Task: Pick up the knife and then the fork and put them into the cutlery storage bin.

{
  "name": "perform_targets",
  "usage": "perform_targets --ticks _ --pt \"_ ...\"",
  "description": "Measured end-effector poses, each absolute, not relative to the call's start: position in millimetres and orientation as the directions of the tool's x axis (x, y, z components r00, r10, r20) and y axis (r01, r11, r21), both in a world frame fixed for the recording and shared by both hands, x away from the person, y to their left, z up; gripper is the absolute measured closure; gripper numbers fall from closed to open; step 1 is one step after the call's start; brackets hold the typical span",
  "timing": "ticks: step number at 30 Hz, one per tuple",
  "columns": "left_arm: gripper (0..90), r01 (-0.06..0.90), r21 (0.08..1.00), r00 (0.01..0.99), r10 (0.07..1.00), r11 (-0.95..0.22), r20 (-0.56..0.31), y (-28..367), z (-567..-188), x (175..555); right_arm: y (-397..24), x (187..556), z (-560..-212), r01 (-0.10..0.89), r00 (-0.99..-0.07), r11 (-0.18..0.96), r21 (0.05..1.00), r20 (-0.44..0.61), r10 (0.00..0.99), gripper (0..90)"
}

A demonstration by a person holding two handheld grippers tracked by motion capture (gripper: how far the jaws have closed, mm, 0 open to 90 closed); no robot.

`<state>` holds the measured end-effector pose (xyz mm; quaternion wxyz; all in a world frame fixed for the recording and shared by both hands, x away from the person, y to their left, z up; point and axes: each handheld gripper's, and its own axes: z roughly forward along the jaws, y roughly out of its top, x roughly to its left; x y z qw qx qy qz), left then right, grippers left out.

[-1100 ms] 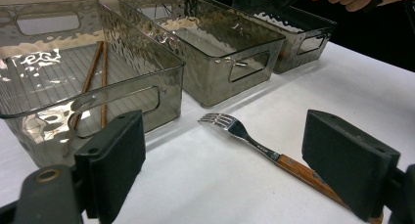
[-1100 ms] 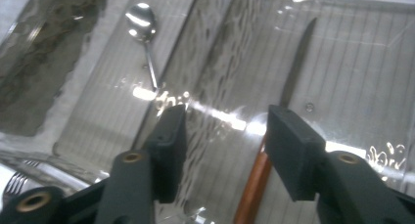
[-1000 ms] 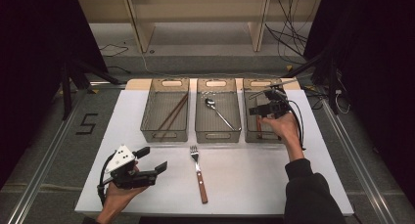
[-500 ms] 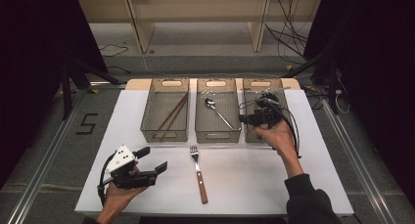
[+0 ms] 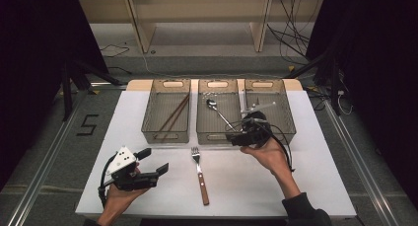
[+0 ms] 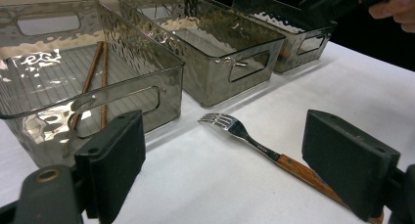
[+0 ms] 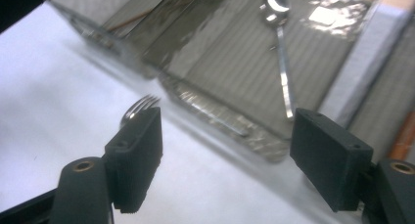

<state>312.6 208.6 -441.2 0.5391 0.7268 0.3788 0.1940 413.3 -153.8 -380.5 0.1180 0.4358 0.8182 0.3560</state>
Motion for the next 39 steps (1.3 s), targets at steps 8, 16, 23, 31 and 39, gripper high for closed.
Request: perform_targets --ticks 8,16,23,31,39 --pt "15.8 0.340 0.931 0.638 0.760 -0.133 -0.125 209 -441 312 -127 390 -397 0.615 -0.659 0.441 0.654 0.119 0.743 28.0" --pt "15.8 0.340 0.931 0.639 0.759 -0.133 -0.125 209 -441 312 -103 372 -411 0.601 -0.708 0.508 0.617 0.116 0.697 27.7" --pt "15.9 0.340 0.931 0.638 0.760 -0.131 -0.126 209 -441 312 -84 363 -424 0.597 -0.738 0.570 0.565 0.110 0.665 27.3" --pt "15.8 0.339 0.931 0.639 0.759 -0.133 -0.124 210 -441 312 -68 355 -435 0.589 -0.762 0.619 0.519 0.103 0.639 25.5" --pt "15.8 0.339 0.931 0.640 0.759 -0.134 -0.124 210 -441 312 -54 350 -453 0.570 -0.788 0.680 0.460 0.071 0.612 25.5"
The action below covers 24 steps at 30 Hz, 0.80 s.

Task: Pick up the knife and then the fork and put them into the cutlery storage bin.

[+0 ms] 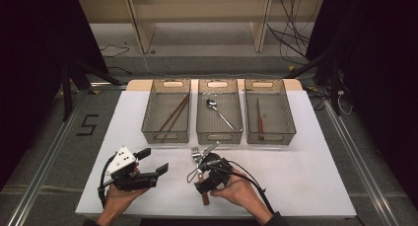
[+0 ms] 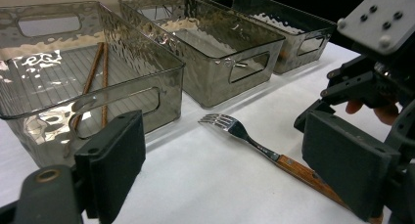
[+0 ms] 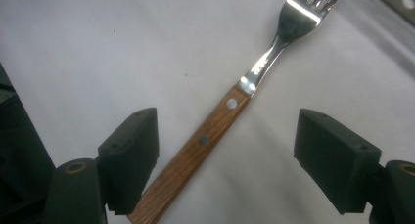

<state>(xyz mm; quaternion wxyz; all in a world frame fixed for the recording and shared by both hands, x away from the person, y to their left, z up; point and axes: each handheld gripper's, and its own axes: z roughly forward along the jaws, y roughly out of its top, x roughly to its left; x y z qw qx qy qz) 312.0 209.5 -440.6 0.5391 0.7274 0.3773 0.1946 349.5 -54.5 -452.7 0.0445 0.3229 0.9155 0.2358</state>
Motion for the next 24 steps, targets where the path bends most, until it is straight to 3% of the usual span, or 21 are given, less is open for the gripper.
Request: perform_targets --ticks 11,24 --pt "15.9 0.339 0.931 0.640 0.759 -0.135 -0.123 210 -441 312 -48 349 -462 0.559 -0.799 0.714 0.421 0.045 0.600 27.7" --pt "15.8 0.338 0.931 0.640 0.759 -0.136 -0.122 209 -441 312 -43 348 -469 0.552 -0.808 0.741 0.382 0.027 0.588 36.9"
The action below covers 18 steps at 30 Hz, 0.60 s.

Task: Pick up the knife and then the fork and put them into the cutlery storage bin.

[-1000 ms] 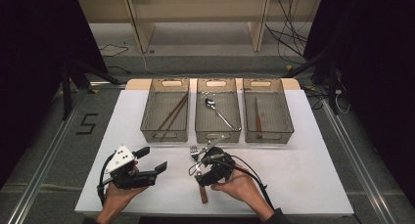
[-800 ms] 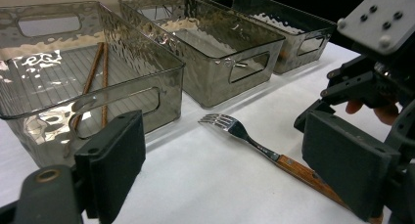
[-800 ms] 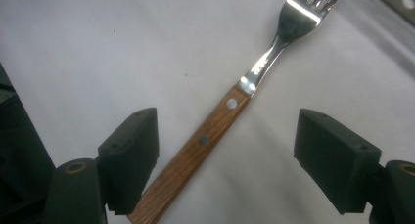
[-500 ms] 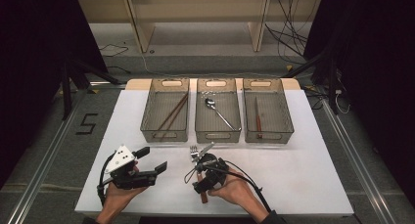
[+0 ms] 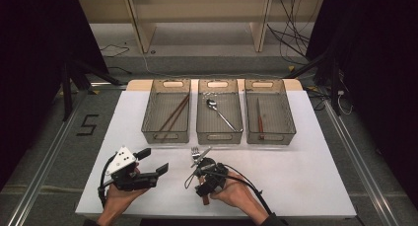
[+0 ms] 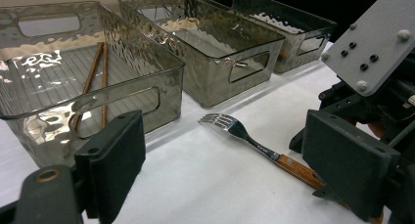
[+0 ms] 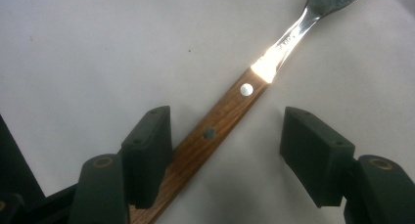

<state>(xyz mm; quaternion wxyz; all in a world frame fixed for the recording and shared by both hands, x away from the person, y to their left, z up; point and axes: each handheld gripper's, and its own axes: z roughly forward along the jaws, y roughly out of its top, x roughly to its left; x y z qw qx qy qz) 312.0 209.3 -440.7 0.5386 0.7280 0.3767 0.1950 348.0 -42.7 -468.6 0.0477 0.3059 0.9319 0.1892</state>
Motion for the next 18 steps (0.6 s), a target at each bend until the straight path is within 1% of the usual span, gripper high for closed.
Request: perform_targets --ticks 6,10,12,17,18 --pt "15.9 0.338 0.931 0.642 0.758 -0.140 -0.120 209.4 -440.7 312.0 -39.5 346.7 -468.2 0.536 -0.816 0.758 0.372 0.000 0.578 42.3" --pt "15.8 0.338 0.931 0.641 0.758 -0.139 -0.120 209.2 -440.8 312.0 -39.5 347.4 -467.3 0.536 -0.818 0.759 0.370 0.005 0.575 49.0" --pt "15.9 0.339 0.931 0.641 0.758 -0.139 -0.120 209.3 -440.8 312.0 -40.8 349.3 -466.5 0.535 -0.819 0.761 0.367 0.003 0.574 54.0" --pt "15.9 0.339 0.930 0.642 0.758 -0.140 -0.119 209.4 -440.8 311.9 -42.4 352.3 -465.7 0.538 -0.820 0.763 0.358 0.012 0.572 56.5" --pt "15.9 0.339 0.930 0.641 0.758 -0.140 -0.120 209.5 -440.7 311.8 -42.5 352.7 -465.3 0.539 -0.820 0.765 0.354 0.010 0.573 59.0"
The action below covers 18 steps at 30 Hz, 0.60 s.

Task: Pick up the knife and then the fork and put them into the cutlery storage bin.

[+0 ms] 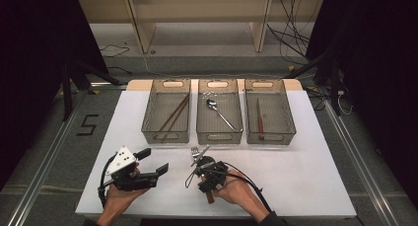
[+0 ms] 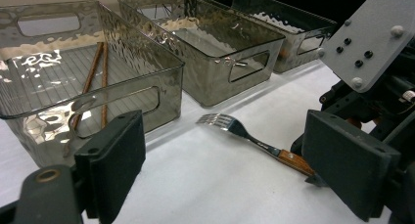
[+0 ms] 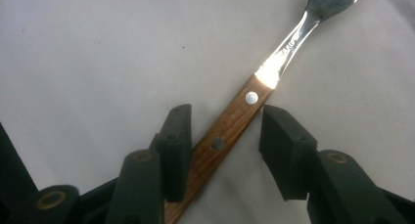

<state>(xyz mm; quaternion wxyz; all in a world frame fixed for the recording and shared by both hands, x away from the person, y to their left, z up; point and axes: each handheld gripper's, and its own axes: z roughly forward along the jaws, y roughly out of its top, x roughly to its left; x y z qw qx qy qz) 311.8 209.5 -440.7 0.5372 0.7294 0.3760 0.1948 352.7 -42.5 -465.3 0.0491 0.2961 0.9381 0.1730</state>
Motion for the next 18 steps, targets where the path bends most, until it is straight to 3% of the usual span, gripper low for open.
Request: perform_targets --ticks 12,18 --pt "15.9 0.340 0.930 0.641 0.758 -0.139 -0.121 209.2 -440.9 312.0 -48.8 360.6 -463.8 0.569 -0.802 0.748 0.342 0.028 0.597 75.9" --pt "15.8 0.339 0.930 0.642 0.757 -0.141 -0.119 209.1 -440.8 311.9 -50.6 361.0 -464.3 0.563 -0.805 0.750 0.348 0.025 0.592 76.8"
